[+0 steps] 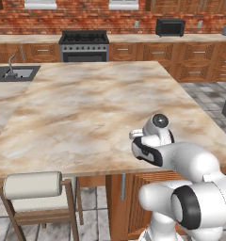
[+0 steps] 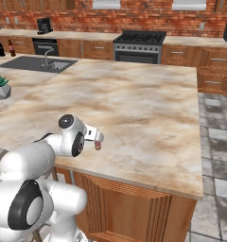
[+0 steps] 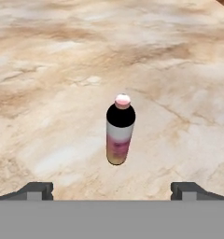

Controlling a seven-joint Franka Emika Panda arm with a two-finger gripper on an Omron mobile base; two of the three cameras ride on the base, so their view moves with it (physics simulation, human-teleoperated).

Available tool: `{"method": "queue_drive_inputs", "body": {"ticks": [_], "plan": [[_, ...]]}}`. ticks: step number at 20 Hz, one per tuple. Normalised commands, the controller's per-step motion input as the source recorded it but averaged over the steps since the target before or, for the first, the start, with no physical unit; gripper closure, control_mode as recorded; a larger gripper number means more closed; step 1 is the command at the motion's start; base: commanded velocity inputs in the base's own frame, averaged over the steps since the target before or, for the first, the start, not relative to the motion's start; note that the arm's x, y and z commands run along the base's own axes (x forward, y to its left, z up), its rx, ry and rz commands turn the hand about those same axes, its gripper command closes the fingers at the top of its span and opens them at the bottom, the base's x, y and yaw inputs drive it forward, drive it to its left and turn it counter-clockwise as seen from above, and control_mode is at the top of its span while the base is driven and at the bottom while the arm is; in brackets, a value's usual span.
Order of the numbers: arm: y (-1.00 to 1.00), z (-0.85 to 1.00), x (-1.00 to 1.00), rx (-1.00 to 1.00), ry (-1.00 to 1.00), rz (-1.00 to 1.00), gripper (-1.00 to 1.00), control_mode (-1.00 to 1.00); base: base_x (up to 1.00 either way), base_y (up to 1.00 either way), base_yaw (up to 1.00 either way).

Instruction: Place the large bottle from the dining counter next to the other large bottle outside the sink, and place the small bottle from the dining counter next to the other small bottle inside the sink.

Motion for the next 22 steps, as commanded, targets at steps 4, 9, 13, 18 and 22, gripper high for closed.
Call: {"method": "queue_drive_inputs", "body": {"ticks": [4,9,13,18,22], "plan": [[0.00,-0.02,0.00,-0.03,0.00,0.00,-1.00,-1.00,0.00,0.00,0.00],[0.00,0.00,0.00,-0.01,-0.01,0.00,-1.00,-1.00,0.00,0.00,0.00],[-0.02,0.00,0.00,0.00,-0.01,0.00,-1.00,-1.00,0.00,0.00,0.00],[-0.17,0.00,0.00,0.00,-0.01,0.00,-1.00,-1.00,0.00,0.00,0.00],[-0.22,0.00,0.00,0.00,-0.01,0.00,-1.00,-1.00,0.00,0.00,0.00]]}}
